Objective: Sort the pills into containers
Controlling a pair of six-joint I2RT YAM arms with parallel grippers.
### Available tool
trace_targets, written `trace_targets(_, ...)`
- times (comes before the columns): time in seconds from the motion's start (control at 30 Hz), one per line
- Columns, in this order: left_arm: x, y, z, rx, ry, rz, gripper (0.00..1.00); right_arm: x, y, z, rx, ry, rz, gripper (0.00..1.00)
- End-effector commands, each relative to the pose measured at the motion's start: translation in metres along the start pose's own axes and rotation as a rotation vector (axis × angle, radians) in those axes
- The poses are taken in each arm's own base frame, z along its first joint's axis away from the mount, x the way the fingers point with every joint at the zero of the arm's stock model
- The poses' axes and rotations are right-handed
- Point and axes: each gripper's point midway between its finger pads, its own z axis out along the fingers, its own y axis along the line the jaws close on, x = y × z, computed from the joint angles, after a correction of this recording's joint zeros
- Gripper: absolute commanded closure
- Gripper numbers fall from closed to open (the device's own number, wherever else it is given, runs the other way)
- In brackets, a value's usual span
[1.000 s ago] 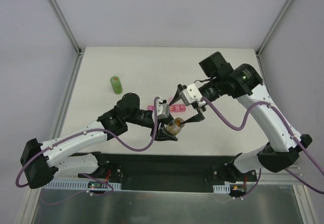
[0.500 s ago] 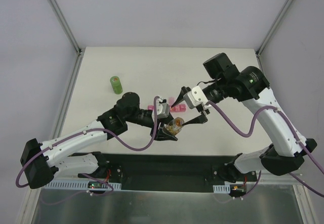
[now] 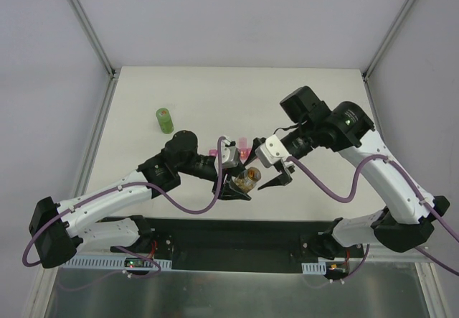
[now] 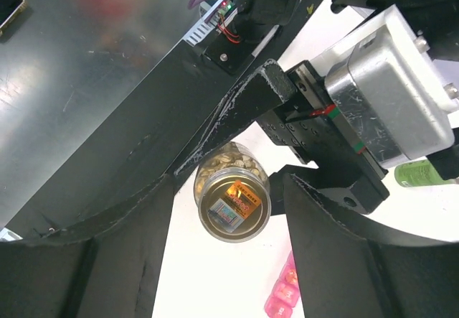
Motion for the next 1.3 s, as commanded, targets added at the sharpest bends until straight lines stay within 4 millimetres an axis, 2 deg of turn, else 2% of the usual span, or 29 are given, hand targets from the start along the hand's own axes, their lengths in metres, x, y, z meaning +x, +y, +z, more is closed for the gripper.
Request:
trace_targets(0.0, -0.029, -0.009, -0.004, 0.034, -0.061, 0.07, 1.0, 0.011, 0.061, -0.005, -0.17, 0.062, 0.238, 0.37)
trace_targets(0.17, -0.03, -0.01, -0.006, 0.031, -0.069, 0.08, 1.0, 0.018, 0.058, -0.005, -0.165, 0.091, 0.239, 0.44)
trace_targets(0.3, -0.032, -0.006, -0.008, -0.003, -0.081, 0.089, 1.0, 0.019, 0.059, -0.004, -0.162, 0.095, 0.247, 0.56)
trace_targets(0.47, -0.038, 0.012, -0.015, -0.144, -0.108, 0.115, 1.0, 0.028, 0.047, -0.002, -0.095, 0.132, 0.328, 0.68)
trace_targets(0.53, -0.042, 0.018, -0.018, -0.196, -0.121, 0.131, 1.0, 0.032, 0.035, 0.001, -0.047, 0.137, 0.352, 0.69)
trace_targets(0.7, -0.056, 0.045, -0.026, -0.395, -0.144, 0.228, 1.0, 0.038, 0.02, 0.008, 0.002, 0.147, 0.542, 0.7)
trace_targets(0.73, -0.058, 0.045, -0.023, -0.407, -0.147, 0.245, 1.0, 0.039, 0.016, 0.01, 0.01, 0.146, 0.556, 0.7)
trace_targets(0.8, -0.066, 0.056, -0.028, -0.5, -0.161, 0.295, 1.0, 0.048, 0.005, 0.015, 0.049, 0.162, 0.641, 0.71)
trace_targets(0.87, -0.073, 0.059, -0.027, -0.54, -0.174, 0.342, 1.0, 0.061, 0.0, 0.018, 0.076, 0.2, 0.688, 0.71)
trace_targets(0.9, -0.082, 0.064, -0.032, -0.594, -0.209, 0.358, 1.0, 0.065, -0.007, 0.019, 0.107, 0.203, 0.705, 0.71)
trace_targets(1.0, -0.092, 0.067, -0.038, -0.645, -0.282, 0.359, 1.0, 0.085, -0.017, 0.022, 0.173, 0.237, 0.727, 0.71)
trace_targets(1.03, -0.102, 0.07, -0.046, -0.69, -0.345, 0.364, 1.0, 0.092, -0.021, 0.021, 0.21, 0.257, 0.753, 0.71)
trace_targets(1.13, -0.114, 0.076, -0.059, -0.767, -0.455, 0.332, 1.0, 0.103, -0.035, 0.016, 0.291, 0.265, 0.786, 0.71)
trace_targets(1.27, -0.125, 0.082, -0.067, -0.828, -0.537, 0.281, 1.0, 0.113, -0.055, 0.009, 0.384, 0.252, 0.85, 0.73)
